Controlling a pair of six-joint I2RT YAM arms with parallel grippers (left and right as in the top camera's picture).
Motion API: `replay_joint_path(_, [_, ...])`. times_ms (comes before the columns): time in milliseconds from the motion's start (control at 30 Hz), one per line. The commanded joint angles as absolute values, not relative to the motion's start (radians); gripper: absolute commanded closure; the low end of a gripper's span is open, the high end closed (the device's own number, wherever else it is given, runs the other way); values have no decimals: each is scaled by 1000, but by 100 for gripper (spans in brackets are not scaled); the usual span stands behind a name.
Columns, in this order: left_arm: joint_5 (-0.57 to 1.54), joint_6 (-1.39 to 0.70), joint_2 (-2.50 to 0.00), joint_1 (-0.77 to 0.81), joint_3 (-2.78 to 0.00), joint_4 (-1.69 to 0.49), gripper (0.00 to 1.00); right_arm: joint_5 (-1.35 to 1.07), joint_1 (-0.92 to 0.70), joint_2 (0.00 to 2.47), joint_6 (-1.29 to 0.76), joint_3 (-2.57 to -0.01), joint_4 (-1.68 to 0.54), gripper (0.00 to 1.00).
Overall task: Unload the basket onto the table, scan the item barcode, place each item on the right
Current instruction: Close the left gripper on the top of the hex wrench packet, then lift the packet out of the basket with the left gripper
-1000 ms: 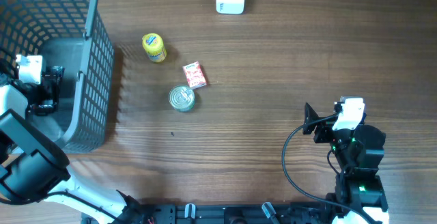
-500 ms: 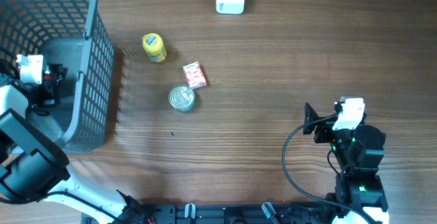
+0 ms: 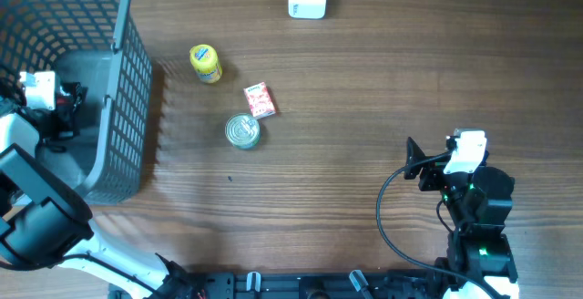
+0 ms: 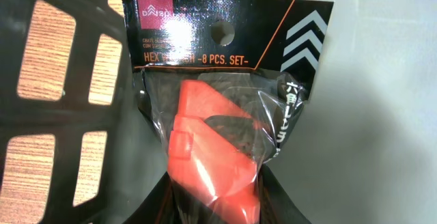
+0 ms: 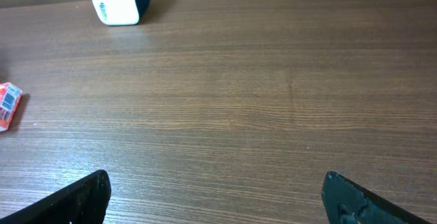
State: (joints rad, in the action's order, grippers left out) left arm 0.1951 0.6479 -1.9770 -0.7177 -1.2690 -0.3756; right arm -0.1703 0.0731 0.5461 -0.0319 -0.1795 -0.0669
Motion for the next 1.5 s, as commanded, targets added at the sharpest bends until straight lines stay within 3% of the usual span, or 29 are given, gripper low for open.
replay_joint_path(0, [156, 619, -2053, -677, -1218, -387, 78, -148, 76, 546, -26, -200, -65, 0])
replay_joint_path(467, [156, 599, -1915, -573, -1219, -323, 74, -148, 76, 546, -26, -200, -65, 0])
replay_joint_path(1467, [165, 481, -1451, -567, -1219, -315, 70, -149, 76, 546, -27, -200, -64, 0])
